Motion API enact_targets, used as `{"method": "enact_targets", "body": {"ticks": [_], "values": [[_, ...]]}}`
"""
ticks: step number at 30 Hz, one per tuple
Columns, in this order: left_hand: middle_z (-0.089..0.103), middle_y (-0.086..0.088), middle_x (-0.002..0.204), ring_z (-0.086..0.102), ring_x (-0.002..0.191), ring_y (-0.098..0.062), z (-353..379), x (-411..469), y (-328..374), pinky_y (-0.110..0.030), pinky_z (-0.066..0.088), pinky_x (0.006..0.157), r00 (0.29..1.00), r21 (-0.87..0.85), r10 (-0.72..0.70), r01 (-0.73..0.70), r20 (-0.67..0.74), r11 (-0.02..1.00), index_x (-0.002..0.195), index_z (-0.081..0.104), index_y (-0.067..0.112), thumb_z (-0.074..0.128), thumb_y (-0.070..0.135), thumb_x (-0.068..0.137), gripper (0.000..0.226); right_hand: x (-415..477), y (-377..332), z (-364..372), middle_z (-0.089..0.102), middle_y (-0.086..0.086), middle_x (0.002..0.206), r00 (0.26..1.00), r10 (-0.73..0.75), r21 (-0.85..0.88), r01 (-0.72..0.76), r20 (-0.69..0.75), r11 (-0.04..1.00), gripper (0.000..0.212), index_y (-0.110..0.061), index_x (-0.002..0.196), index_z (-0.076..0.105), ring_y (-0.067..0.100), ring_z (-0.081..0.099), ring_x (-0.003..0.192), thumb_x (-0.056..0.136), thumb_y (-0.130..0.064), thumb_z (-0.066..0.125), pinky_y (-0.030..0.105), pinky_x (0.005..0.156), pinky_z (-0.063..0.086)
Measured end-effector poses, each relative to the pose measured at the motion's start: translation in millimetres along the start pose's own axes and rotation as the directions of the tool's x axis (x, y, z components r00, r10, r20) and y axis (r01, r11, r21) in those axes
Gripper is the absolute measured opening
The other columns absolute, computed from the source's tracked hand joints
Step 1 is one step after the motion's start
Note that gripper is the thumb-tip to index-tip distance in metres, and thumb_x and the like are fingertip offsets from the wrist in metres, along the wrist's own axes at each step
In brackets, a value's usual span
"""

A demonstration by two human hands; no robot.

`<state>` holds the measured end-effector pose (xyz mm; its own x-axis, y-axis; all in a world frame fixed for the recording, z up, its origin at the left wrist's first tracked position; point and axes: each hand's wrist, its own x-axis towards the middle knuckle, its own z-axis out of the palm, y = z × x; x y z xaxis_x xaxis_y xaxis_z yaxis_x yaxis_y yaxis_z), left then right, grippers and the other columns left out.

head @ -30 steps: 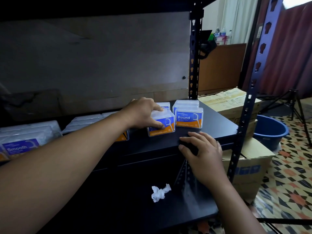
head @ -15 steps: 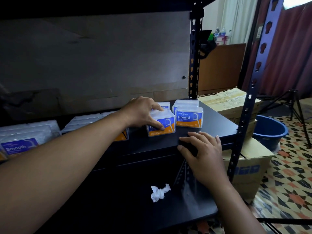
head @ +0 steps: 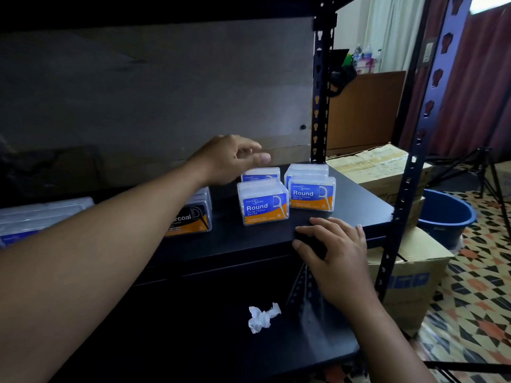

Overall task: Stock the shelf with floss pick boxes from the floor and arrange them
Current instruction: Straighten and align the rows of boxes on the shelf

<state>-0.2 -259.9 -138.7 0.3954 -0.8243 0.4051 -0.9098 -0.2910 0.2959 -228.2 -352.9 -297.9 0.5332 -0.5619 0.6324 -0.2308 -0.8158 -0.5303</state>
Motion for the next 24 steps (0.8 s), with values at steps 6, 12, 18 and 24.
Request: {"method": "enact_targets", "body": {"ticks": [6, 12, 18, 24], "values": [[0.062, 0.009, 0.131, 0.056, 0.118, -0.010, 7.7, 35.8, 0.4, -0.034, 0.041, 0.106, 0.950, 0.101, -0.104, 0.077, 0.295, 0.992, 0.133, 0.058, 0.035, 0.056, 0.033, 0.098, 0.036, 1.8, 2.6, 2.5, 0.061, -0.018, 0.126, 1.000, -0.011, 0.008, 0.011, -0.020, 1.000, 0.028, -0.042, 0.109, 0.070, 0.011, 0.042, 0.130, 0.086, -0.056, 0.062, 0.043, 0.118, 0.008], [0.065, 0.005, 0.125, 0.059, 0.108, -0.009, 17.6, 43.2, 1.0, -0.023, 0.042, 0.090, 0.919, 0.148, -0.138, 0.088, 0.369, 0.985, 0.130, 0.063, 0.028, 0.058, 0.021, 0.098, 0.034, 2.3, 3.3, 4.0, 0.062, -0.017, 0.125, 1.000, -0.004, 0.022, 0.005, -0.024, 1.000, 0.029, -0.041, 0.107, 0.072, 0.012, 0.044, 0.129, 0.084, -0.055, 0.062, 0.040, 0.116, 0.008], [0.071, 0.007, 0.113, 0.064, 0.105, -0.009, 9.8, 37.5, -6.8, -0.032, 0.050, 0.098, 0.914, 0.112, -0.144, 0.109, 0.378, 0.988, 0.125, 0.068, 0.027, 0.065, 0.025, 0.094, 0.031, 2.3, 1.9, 2.5, 0.061, -0.019, 0.124, 1.000, 0.004, 0.016, -0.004, -0.025, 1.000, 0.023, -0.043, 0.107, 0.071, 0.009, 0.041, 0.128, 0.085, -0.051, 0.068, 0.041, 0.117, 0.007], [0.069, 0.014, 0.102, 0.063, 0.106, -0.008, 4.8, 32.5, -4.4, -0.031, 0.049, 0.098, 0.903, 0.080, -0.132, 0.108, 0.409, 0.991, 0.125, 0.068, 0.025, 0.063, 0.024, 0.096, 0.030, 1.6, 0.8, 1.4, 0.061, -0.019, 0.125, 1.000, 0.016, 0.015, -0.016, -0.013, 1.000, 0.025, -0.042, 0.107, 0.071, 0.008, 0.041, 0.129, 0.084, -0.049, 0.070, 0.041, 0.118, 0.007]]}}
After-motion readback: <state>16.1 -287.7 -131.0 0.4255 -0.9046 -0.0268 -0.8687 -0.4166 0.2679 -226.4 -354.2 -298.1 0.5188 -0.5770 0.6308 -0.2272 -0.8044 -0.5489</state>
